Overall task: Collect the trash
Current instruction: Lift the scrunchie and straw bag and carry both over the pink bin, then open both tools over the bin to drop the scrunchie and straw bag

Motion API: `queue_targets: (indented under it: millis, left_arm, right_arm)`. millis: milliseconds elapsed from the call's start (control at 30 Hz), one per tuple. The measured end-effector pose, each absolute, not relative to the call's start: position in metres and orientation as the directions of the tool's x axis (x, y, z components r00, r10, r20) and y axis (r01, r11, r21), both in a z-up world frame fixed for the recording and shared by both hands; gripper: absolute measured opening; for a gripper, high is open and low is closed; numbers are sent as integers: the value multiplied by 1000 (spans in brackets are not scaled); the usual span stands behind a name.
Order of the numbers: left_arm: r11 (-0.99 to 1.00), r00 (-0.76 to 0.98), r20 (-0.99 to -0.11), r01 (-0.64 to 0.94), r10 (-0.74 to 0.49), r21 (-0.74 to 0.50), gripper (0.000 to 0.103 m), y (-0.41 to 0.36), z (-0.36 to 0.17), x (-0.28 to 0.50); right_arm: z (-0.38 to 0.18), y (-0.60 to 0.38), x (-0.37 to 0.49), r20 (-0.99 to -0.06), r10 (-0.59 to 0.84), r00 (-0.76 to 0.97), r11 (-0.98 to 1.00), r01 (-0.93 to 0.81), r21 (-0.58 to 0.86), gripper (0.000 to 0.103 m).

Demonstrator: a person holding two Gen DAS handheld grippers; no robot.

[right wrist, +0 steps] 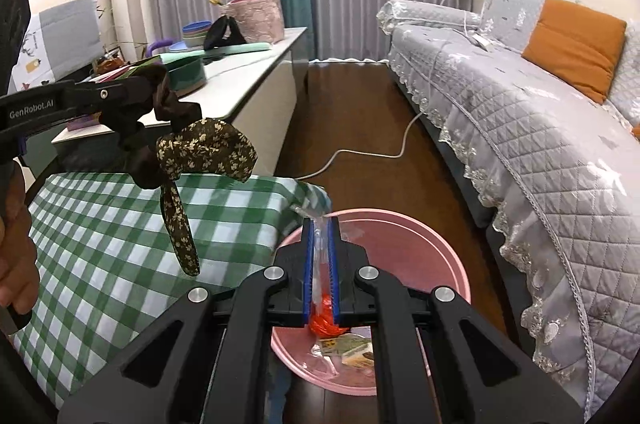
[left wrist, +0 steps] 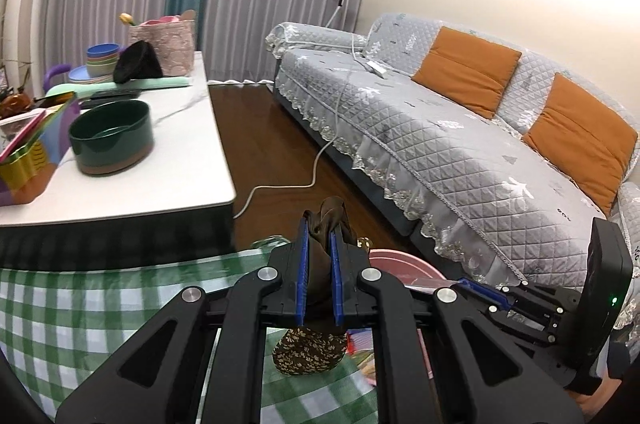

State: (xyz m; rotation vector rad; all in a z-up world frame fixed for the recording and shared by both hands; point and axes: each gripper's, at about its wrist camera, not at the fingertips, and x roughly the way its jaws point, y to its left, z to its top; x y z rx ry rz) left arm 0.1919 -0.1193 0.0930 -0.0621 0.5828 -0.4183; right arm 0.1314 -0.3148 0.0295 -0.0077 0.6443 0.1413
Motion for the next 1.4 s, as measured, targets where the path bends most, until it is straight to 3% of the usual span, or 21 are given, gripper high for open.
queue_targets:
  millis: [933,1067,1100,1133,1167,1233,1400]
  left_arm:
    - [866,690,-535,460,-489,-198,10,-197,83,207]
    - [857,652,-571,468,-499,-214,19,-201,71,211]
    - [856,644,-579,469,-500,-218,31,-202,69,212]
    - [857,638,-587,466,-499,-221,45,-201,67,213]
    - [857,637,-588,464,-499,-224,47,-200,66,213]
    - [858,637,-589,460,-498,-227,48,-198,65,212]
    - [865,645,-588,446,-488,-228,49,-188,67,209]
  right_arm:
    - [13,-361,145,-621,50,782,998,-20,56,6]
    - [10,-363,147,-633,51,773,998,-15,62,9]
    - [9,-364,148,-637,49,770,998,-12,63,10]
    - [8,-364,149,-646,52,762,998,-13,66,15]
    - [7,-365,151,-654,48,755,998,-7,65,40]
    - [6,-366,150,-651,20,759,998,20,54,76]
    - [8,-368,150,-655,-1,756,998,46,50,77]
